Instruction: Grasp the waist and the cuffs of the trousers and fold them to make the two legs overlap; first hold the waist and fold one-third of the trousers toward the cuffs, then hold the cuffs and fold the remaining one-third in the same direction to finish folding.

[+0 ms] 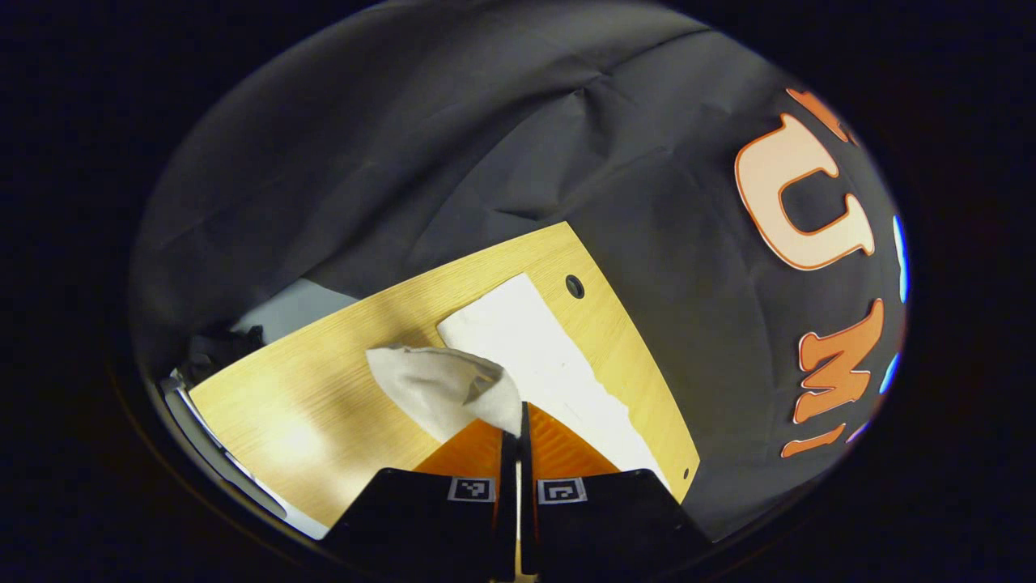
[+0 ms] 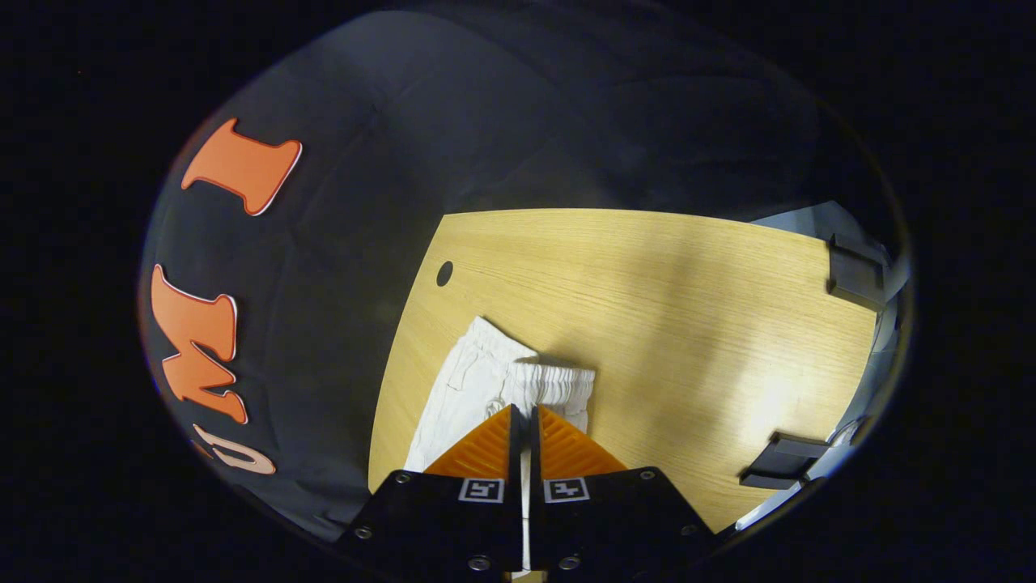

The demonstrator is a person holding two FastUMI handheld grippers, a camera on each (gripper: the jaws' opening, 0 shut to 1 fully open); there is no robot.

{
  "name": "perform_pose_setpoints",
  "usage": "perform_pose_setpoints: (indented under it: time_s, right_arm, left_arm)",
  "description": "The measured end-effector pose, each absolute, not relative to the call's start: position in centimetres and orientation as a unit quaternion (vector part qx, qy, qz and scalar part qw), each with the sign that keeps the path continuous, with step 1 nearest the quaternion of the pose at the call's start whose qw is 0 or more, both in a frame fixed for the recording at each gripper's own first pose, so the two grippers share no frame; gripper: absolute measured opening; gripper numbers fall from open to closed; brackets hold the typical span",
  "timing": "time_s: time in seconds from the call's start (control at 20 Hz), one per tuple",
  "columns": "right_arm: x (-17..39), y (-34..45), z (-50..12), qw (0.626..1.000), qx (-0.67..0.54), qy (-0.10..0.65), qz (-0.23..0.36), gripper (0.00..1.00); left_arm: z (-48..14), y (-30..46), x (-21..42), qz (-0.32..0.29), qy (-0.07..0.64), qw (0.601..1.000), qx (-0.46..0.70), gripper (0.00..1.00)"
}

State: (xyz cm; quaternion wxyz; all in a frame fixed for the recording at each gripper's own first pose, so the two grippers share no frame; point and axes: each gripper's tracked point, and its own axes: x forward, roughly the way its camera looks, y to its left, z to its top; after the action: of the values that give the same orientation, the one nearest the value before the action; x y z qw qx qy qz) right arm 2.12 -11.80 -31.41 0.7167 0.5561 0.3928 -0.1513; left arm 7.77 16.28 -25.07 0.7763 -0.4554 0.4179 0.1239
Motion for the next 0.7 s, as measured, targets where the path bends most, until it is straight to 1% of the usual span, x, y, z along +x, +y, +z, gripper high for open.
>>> perform_pose_setpoints:
  time_s: [0.15,0.2,0.4,0.45,0.55,0.6,0.7]
  right_arm:
    - [4.1,-11.4,-30.7,0.712,0.56,0.392,-0.164,0.04]
    - [4.9,-11.5,-30.5,0.711,0.56,0.39,-0.169,0.04]
    - [7.7,-11.4,-30.5,0.704,0.546,0.411,-0.192,0.04]
    - [8.5,-11.2,-30.4,0.704,0.542,0.415,-0.196,0.04]
    - [10.7,-10.4,-30.3,0.703,0.537,0.421,-0.198,0.04]
    - [11.7,-10.0,-30.5,0.703,0.536,0.425,-0.198,0.04]
    - [13.8,-9.1,-31.4,0.7,0.533,0.431,-0.202,0.04]
  left_arm:
    - [-25.7,16.5,10.7,0.105,0.429,0.784,-0.436,0.06]
    - [-26.0,16.7,11.7,0.1,0.433,0.787,-0.429,0.07]
    - [-28.2,17.2,15.5,0.089,0.459,0.787,-0.403,0.04]
    - [-28.7,17.2,16.1,0.084,0.468,0.783,-0.401,0.06]
    - [-29.3,17.6,18.6,0.08,0.461,0.79,-0.397,0.05]
    - [-30.2,17.8,19.6,0.081,0.46,0.795,-0.387,0.06]
    - [-32.6,16.6,21.2,0.072,0.478,0.789,-0.378,0.06]
